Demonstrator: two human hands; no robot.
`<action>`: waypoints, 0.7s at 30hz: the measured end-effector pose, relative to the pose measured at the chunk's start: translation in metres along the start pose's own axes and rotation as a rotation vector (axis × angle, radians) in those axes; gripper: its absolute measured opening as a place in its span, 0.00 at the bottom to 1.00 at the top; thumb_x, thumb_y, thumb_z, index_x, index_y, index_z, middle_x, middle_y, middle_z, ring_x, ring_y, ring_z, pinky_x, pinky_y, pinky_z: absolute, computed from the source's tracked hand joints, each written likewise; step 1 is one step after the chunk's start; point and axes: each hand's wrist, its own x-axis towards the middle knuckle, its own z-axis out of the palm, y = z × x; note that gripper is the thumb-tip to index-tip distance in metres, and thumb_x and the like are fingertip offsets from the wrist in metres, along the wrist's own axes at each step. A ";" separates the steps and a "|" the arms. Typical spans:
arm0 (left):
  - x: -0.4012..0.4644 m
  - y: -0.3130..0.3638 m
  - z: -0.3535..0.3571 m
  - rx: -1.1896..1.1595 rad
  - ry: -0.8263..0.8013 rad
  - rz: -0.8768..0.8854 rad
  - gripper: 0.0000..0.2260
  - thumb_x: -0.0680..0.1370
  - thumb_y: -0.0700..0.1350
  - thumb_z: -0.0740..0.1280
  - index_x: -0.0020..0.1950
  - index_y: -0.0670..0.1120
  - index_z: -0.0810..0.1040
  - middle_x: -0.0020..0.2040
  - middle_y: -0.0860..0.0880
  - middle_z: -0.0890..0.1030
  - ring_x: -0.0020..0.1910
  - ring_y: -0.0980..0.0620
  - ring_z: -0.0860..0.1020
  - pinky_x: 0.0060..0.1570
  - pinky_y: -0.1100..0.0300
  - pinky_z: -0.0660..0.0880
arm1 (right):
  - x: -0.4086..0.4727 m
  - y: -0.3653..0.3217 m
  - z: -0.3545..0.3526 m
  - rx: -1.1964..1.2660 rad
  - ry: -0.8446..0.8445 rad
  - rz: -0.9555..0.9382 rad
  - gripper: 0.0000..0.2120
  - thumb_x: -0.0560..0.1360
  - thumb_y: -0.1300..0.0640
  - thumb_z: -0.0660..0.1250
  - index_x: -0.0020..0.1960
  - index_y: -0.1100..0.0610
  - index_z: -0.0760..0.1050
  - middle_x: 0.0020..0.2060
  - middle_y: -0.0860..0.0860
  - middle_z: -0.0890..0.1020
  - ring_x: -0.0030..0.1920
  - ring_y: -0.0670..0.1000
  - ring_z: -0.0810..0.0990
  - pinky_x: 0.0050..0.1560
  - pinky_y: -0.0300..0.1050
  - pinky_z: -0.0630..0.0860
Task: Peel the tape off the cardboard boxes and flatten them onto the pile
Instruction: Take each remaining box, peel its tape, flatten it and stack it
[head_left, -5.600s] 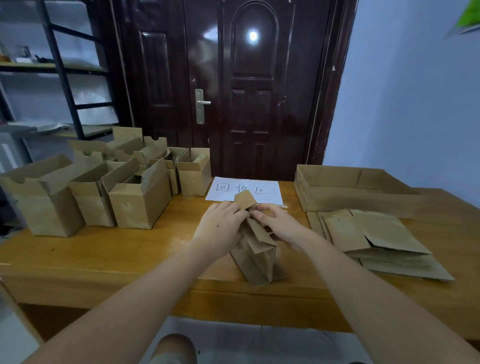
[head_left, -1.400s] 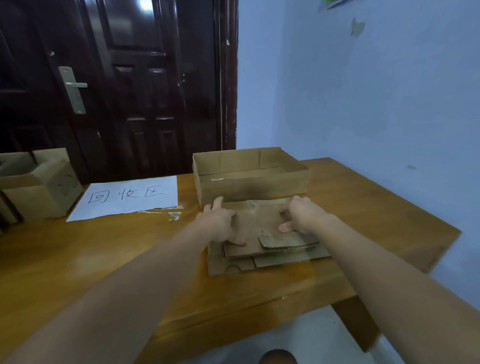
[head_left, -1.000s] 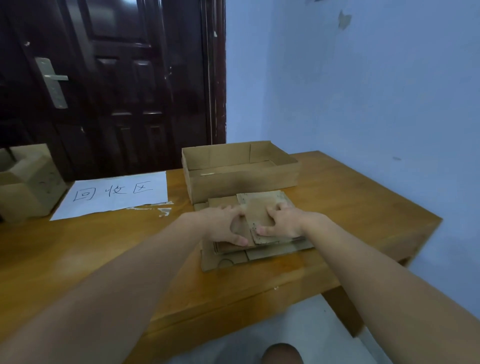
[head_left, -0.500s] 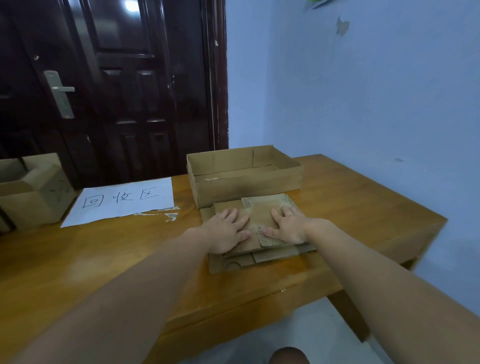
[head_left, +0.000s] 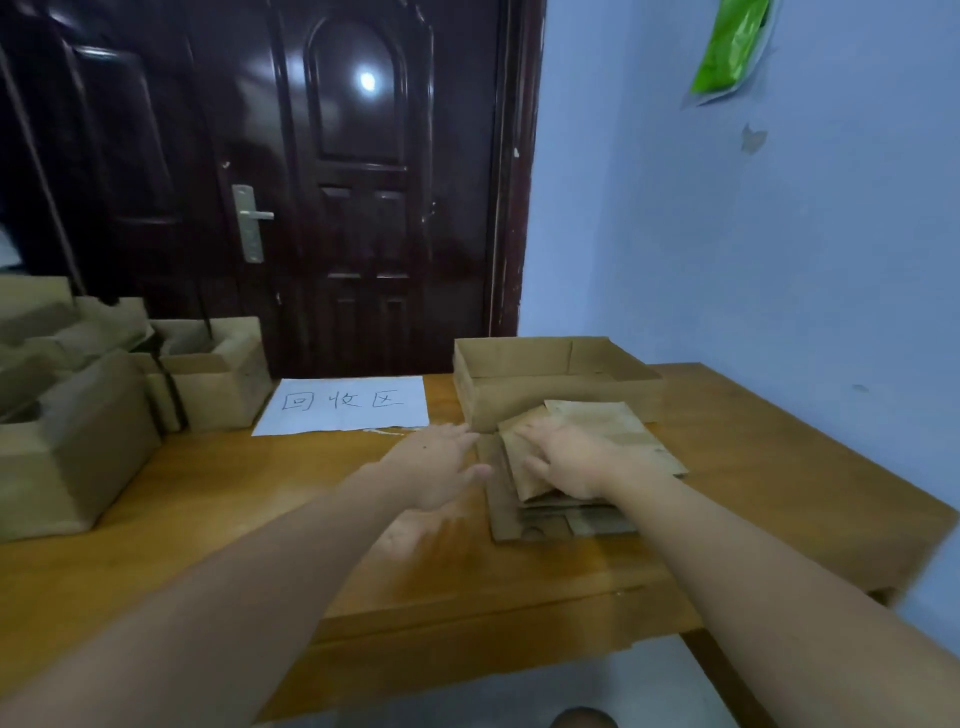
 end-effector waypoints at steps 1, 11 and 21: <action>-0.012 -0.013 -0.006 -0.006 0.008 -0.027 0.31 0.84 0.66 0.53 0.83 0.52 0.59 0.82 0.49 0.61 0.80 0.46 0.60 0.78 0.48 0.58 | 0.005 -0.017 -0.003 -0.006 0.023 -0.048 0.27 0.85 0.45 0.55 0.82 0.50 0.57 0.81 0.50 0.59 0.80 0.52 0.58 0.79 0.52 0.57; -0.151 -0.131 -0.055 0.107 0.036 -0.304 0.32 0.85 0.63 0.54 0.84 0.48 0.57 0.83 0.46 0.59 0.80 0.45 0.60 0.78 0.51 0.57 | 0.072 -0.199 -0.010 0.090 0.057 -0.383 0.29 0.84 0.42 0.57 0.82 0.46 0.55 0.82 0.48 0.57 0.81 0.50 0.54 0.79 0.50 0.55; -0.262 -0.232 -0.087 0.116 0.124 -0.538 0.33 0.84 0.65 0.54 0.84 0.48 0.57 0.83 0.46 0.60 0.81 0.46 0.59 0.79 0.49 0.58 | 0.111 -0.362 -0.017 0.158 0.109 -0.625 0.31 0.83 0.44 0.59 0.83 0.46 0.52 0.80 0.49 0.63 0.78 0.53 0.64 0.75 0.52 0.65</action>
